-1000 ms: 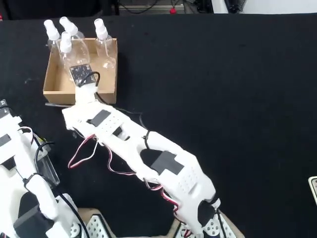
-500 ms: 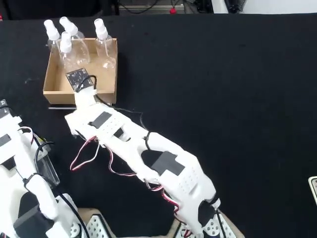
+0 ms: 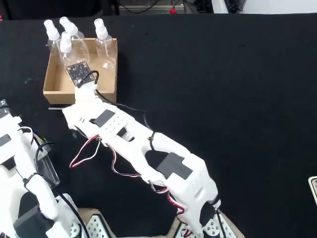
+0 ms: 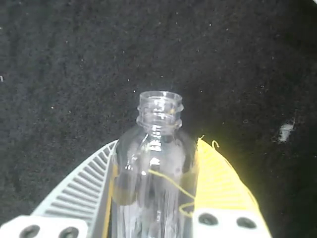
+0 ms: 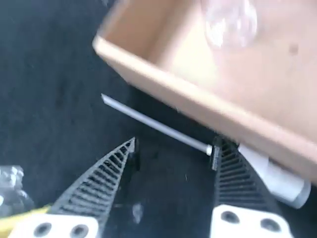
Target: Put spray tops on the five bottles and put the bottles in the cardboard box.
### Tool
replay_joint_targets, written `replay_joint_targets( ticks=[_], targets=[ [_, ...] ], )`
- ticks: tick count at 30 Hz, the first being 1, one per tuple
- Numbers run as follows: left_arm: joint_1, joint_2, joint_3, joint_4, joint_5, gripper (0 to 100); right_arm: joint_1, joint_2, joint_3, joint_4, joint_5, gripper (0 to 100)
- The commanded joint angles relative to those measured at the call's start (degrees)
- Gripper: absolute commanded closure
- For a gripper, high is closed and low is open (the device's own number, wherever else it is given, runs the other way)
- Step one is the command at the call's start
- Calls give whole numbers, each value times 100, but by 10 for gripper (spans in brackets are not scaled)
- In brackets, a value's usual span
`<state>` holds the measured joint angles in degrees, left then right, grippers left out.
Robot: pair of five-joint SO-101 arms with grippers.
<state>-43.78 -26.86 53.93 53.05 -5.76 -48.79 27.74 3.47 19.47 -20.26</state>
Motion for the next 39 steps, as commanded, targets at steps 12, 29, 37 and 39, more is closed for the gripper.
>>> replay_joint_targets(
  ticks=[12,29,37,39],
  targets=[
    [-40,-141,-224,-88,9,949,97,215,-31,-290,26,764],
    [-40,-141,-224,-88,9,949,607,-92,119,835,18,764],
    [-40,-141,-224,-88,9,949,1046,-857,875,1222,18,762],
    [-40,-141,-224,-88,9,949,1275,-1103,1121,1222,18,762]
  ],
)
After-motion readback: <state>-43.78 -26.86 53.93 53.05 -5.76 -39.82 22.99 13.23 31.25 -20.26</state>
